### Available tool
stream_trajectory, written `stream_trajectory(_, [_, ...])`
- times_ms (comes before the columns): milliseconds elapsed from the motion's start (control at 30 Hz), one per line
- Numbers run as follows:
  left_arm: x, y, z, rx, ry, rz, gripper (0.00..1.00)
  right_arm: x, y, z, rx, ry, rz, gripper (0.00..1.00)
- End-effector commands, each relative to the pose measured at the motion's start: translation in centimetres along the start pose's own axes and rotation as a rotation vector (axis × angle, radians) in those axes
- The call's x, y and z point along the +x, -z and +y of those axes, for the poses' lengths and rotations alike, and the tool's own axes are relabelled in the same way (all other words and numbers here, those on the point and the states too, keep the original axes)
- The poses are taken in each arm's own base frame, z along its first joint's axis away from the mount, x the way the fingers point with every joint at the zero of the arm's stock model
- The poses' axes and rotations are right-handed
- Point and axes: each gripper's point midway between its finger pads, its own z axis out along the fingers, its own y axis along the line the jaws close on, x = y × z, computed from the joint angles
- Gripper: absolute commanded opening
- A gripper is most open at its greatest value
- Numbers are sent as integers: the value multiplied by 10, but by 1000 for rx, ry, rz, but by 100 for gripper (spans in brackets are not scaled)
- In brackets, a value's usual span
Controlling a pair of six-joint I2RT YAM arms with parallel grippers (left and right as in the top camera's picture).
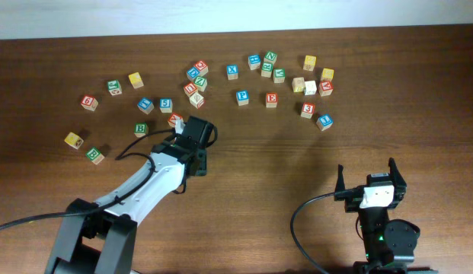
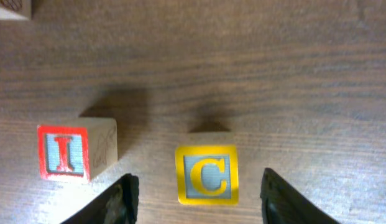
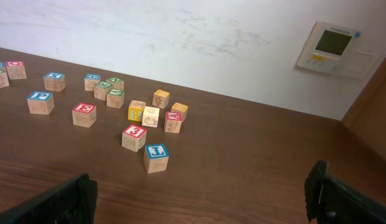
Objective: Spell out ICRA
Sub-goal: 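Lower the C block onto the table right of the I block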
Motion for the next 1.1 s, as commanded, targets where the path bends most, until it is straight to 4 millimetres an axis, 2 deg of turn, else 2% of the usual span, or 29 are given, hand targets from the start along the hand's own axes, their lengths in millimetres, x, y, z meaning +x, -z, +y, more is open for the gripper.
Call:
stream_trajectory(0, [11, -5, -1, 2, -12, 41, 50, 2, 0, 2, -9, -4, 2, 98])
stream_trajectory(400, [9, -5, -3, 8, -10, 33, 34, 2, 0, 2, -9, -4, 2, 98])
stream_trajectory(600, [10, -5, -3, 7, -10, 34, 43, 2, 0, 2, -9, -4, 2, 98])
stream_trajectory(700, [11, -7, -3, 5, -11, 39, 37, 2, 0, 2, -9, -4, 2, 98])
stream_trajectory(900, [14, -21, -6, -3, 6, 57, 35, 2, 0, 2, -9, -4, 2, 98])
stream_trajectory(1067, [7, -22, -9, 8, 14, 29, 33, 2, 0, 2, -9, -4, 2, 98])
